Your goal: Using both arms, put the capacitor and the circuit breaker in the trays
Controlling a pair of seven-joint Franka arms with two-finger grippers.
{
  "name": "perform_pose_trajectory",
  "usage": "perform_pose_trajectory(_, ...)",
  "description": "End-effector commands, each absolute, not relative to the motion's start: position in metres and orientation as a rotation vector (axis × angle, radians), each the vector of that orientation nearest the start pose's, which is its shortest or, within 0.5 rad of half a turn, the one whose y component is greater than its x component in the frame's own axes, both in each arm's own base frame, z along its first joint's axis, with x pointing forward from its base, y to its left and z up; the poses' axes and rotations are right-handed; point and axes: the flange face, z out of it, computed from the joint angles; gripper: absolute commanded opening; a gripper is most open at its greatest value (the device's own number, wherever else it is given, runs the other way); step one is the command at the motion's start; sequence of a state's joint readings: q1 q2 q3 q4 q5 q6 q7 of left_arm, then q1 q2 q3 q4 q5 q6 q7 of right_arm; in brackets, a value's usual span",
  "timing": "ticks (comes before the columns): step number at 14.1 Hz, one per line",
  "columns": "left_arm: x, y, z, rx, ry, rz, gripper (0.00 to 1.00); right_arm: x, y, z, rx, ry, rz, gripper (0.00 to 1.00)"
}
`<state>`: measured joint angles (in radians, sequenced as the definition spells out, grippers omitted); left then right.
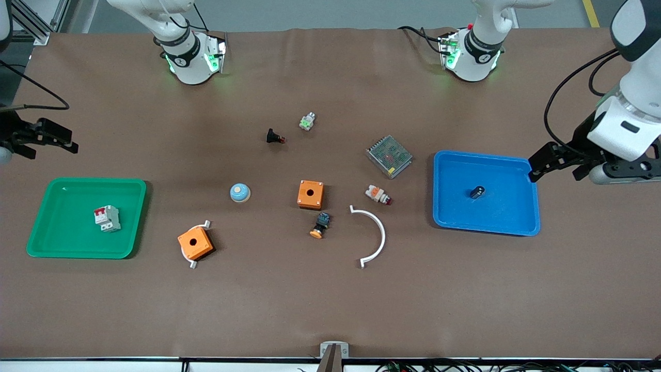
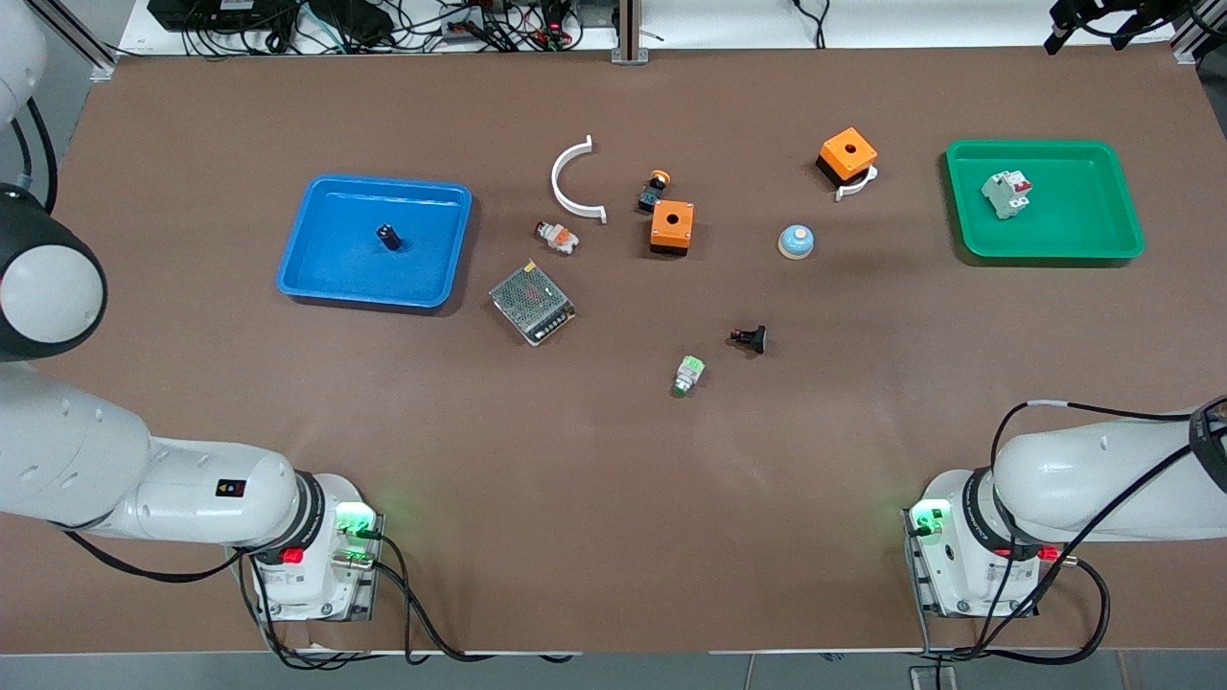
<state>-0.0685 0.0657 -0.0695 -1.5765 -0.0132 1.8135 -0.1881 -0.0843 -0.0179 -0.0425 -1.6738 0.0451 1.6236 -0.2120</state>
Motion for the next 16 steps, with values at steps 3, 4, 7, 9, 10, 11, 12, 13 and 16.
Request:
perform_pose_trajectory(3, 0.586, -0.077, 0.641, -3.158, -0.071, -0.227, 1.00, 0.519, -0.051, 0.616, -3.119, -0.062, 0.037, 1.00)
perform_pose_trajectory(4, 0.586, -0.074, 0.642, -3.152, -0.068, -0.231, 1.00, 0.517, -0.051, 0.620, -3.120, -0.062, 0.028, 1.00)
perform_pose_trajectory(7, 0.582, -0.059, 0.644, -3.141, 0.068, -0.213, 1.00, 0.516, -0.051, 0.621, -3.121, -0.062, 0.028, 1.00)
perform_pose_trajectory(9, 0.578, -0.057, 0.643, -3.132, 0.156, -0.174, 1.00, 0.516, -0.051, 0.620, -3.120, -0.062, 0.030, 1.00)
perform_pose_trajectory(10, 0.578, -0.057, 0.643, -3.132, 0.142, -0.174, 1.00, 0.517, -0.050, 0.620, -3.122, -0.065, 0.028, 1.00)
perform_pose_trajectory(11, 0.578, -0.058, 0.643, -3.131, 0.142, -0.174, 1.00, 0.517, -0.050, 0.620, -3.120, -0.067, 0.030, 1.00)
perform_pose_trajectory(12, 0.578, -0.055, 0.646, -3.133, 0.137, -0.183, 1.00, 0.517, -0.049, 0.620, -3.121, -0.069, 0.030, 1.00)
perform_pose_trajectory(13, 0.580, -0.054, 0.645, -3.142, 0.144, -0.181, 1.00, 0.517, -0.049, 0.619, -3.120, -0.072, 0.032, 1.00)
perform_pose_trajectory(16, 0.584, -0.052, 0.651, -3.132, 0.153, -0.205, 1.00, 0.518, -0.050, 0.618, -3.119, -0.074, 0.035, 1.00)
